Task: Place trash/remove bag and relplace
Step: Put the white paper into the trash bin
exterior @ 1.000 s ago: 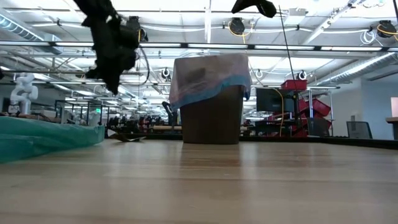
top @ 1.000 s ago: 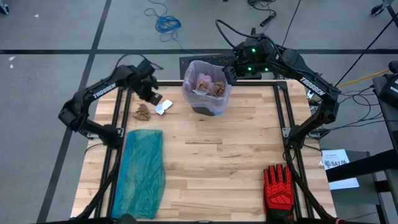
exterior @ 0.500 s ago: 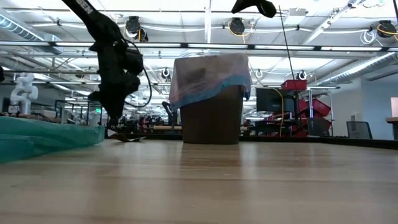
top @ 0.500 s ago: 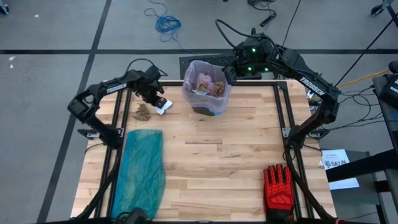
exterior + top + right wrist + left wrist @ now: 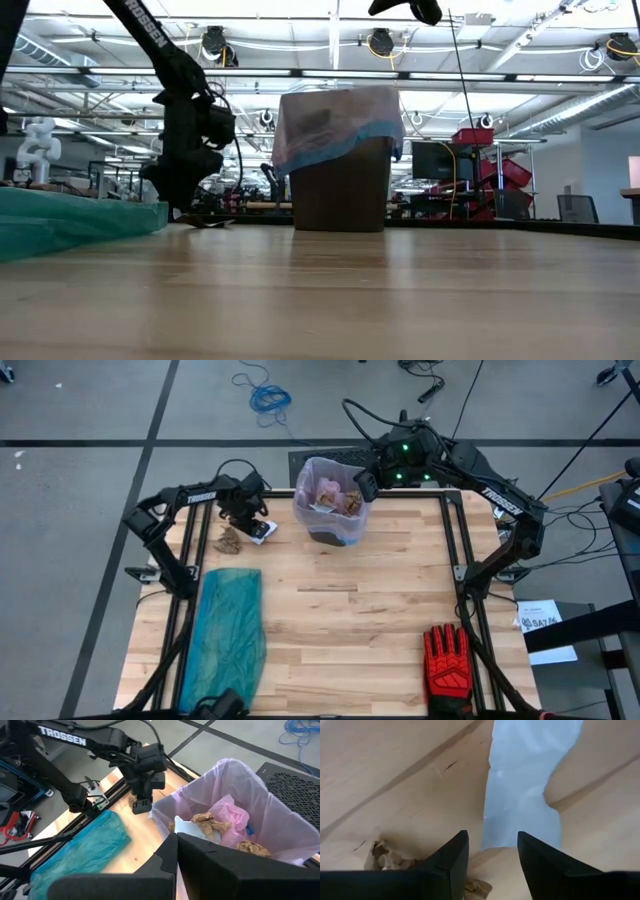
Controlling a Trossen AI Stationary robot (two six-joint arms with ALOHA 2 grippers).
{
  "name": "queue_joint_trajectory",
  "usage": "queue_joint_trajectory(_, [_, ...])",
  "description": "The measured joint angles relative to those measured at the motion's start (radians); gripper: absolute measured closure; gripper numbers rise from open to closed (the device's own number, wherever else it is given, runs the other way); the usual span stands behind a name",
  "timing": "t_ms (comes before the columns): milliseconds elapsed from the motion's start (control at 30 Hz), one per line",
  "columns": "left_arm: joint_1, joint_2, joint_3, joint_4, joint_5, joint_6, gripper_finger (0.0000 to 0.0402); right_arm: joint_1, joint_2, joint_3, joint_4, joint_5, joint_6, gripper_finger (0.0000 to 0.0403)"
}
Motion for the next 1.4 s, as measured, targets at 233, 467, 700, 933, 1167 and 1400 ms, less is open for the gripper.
queue_joint_trajectory(233, [-0.001,0.015,0.000,0.051,-0.001,0.024,0.0280,0.011,0.000,0.000,0.000,0.000,0.007,0.0403])
queue_joint_trajectory(467, [-0.001,0.015,0.000,0.058,0.037,0.019,0.0393,0.011,0.000,0.000,0.002,0.001,0.003,0.0403])
queue_joint_trajectory(700, [-0.008,-0.023,0.000,0.017,0.053,0.024,0.0400,0.011,0.000,0.000,0.003,0.005,-0.008,0.0403])
queue_joint_trajectory(933, [-0.008,-0.181,0.038,0.015,0.054,-0.034,0.0401,0.008,0.000,0.000,0.004,0.005,-0.035,0.0403])
queue_joint_trajectory(1167, [-0.009,-0.377,0.175,0.060,0.057,-0.123,0.0401,0.001,0.000,0.000,0.010,0.014,-0.053,0.0403])
queue_joint_trajectory(1400, [-0.027,-0.421,0.338,0.247,0.202,-0.257,0.0401,-0.016,0.000,0.000,0.037,0.060,-0.059,0.0403])
